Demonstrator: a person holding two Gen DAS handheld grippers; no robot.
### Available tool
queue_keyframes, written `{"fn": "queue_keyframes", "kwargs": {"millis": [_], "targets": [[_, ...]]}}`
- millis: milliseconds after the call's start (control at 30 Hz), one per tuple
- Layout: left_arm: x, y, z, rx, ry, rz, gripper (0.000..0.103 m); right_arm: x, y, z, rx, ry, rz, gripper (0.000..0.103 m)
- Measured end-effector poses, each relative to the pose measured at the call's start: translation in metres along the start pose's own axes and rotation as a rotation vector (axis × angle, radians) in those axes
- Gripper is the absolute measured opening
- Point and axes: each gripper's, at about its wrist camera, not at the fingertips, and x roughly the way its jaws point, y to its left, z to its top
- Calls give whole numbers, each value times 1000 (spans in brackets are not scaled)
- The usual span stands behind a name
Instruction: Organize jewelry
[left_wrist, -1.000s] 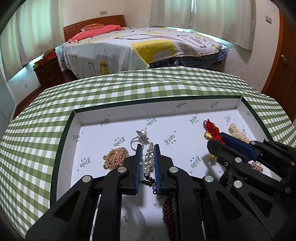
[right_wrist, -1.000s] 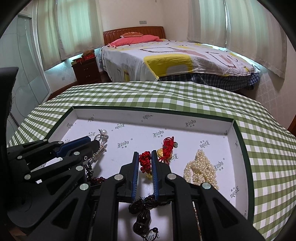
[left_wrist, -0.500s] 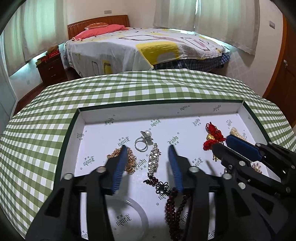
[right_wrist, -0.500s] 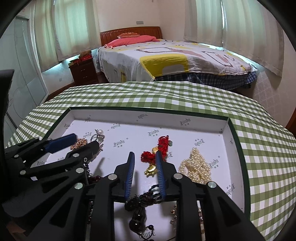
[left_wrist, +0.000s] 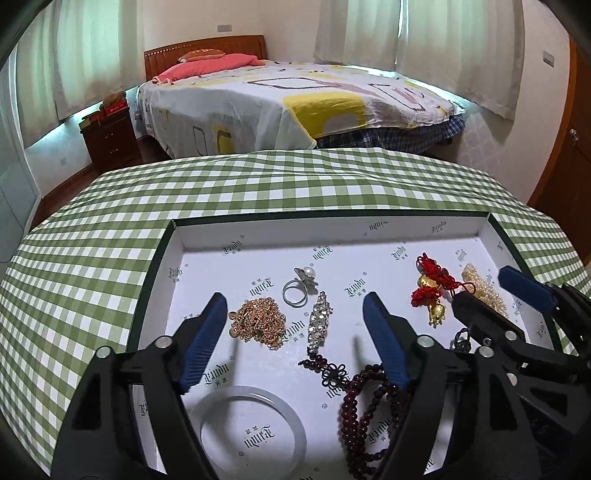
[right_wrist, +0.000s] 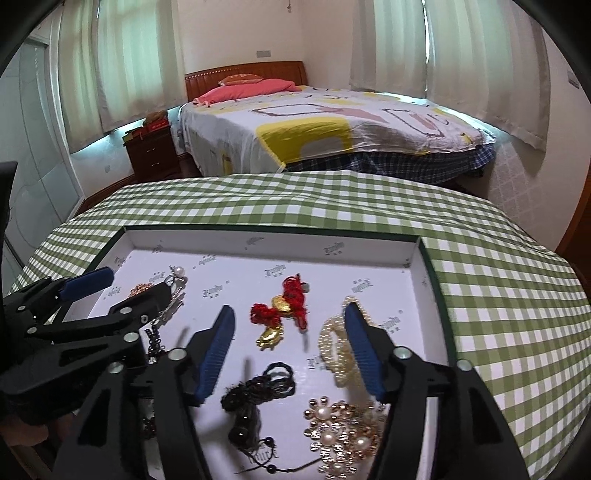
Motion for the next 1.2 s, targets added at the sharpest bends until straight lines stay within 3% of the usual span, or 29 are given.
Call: {"fn": "queue_keyframes", "kwargs": {"millis": [200, 367, 800, 1200], "targets": [[-10, 2, -2, 20, -21, 21, 90, -11, -8, -2, 17, -31, -21, 77], [-20, 0, -4, 45, -56, 41, 91, -19, -14, -4, 36, -45, -44, 83], [-42, 6, -13, 37, -81, 101, 94, -35, -26, -18, 76, -51, -100, 84], [-98, 21, -39, -4, -86, 65, 94, -70, -17, -36, 86, -52, -98, 84]]}}
